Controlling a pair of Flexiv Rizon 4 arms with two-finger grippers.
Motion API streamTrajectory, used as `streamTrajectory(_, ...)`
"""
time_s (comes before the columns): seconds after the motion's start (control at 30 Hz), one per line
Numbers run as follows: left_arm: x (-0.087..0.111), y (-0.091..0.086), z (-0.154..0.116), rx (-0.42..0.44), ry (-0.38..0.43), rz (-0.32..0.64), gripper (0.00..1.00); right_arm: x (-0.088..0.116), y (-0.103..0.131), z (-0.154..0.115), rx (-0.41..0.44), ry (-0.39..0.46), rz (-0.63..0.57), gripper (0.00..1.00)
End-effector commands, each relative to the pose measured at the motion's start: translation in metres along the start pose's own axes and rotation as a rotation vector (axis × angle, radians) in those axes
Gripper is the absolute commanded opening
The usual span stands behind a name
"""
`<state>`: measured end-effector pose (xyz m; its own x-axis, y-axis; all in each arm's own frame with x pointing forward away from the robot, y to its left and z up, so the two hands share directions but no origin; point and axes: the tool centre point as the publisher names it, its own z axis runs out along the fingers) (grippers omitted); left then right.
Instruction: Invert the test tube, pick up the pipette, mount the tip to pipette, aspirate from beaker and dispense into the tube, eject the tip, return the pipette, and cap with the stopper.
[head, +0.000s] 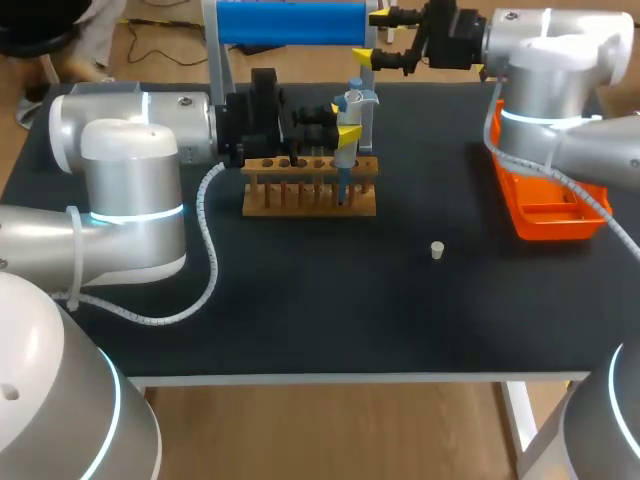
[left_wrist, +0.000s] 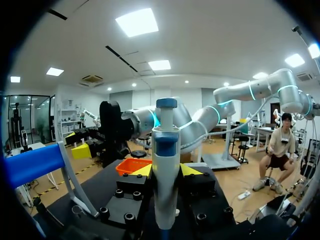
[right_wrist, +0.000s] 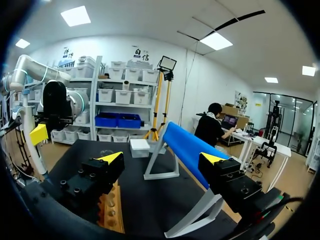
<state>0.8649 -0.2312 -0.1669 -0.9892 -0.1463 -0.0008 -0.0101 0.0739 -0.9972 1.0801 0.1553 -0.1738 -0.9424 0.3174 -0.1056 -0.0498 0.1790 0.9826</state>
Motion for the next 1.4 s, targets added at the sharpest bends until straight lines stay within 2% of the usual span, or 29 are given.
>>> streamTrajectory(0.03,0.001,0.001,0.001,0.005,-0.004,0.002,0.00,-0.001,0.002,-0.004,0.003,0.006,0.000,1.00)
streamTrajectory(0.87,-0.002,0.002,-0.002,-0.012,-0.019,-0.004,0.00,-0.001,0.002,-0.004,0.003,0.006,0.000,1.00)
streamTrajectory(0.97,-0.011,0.002,-0.020,-0.035,-0.079,-0.021,0.00,-0.001,0.002,-0.004,0.003,0.006,0.000,1.00)
streamTrajectory(1.17,-0.037,0.005,-0.076,-0.066,-0.207,-0.075,0.00,-0.001,0.002,-0.004,0.003,0.006,0.000,1.00)
streamTrajectory(1.37,-0.074,-0.001,-0.123,-0.125,-0.317,-0.102,0.00,-0.001,0.002,-0.004,0.003,0.006,0.000,1.00)
streamTrajectory(1.4,-0.081,-0.003,-0.130,-0.144,-0.355,-0.101,0.00,-0.001,0.002,-0.004,0.003,0.006,0.000,1.00)
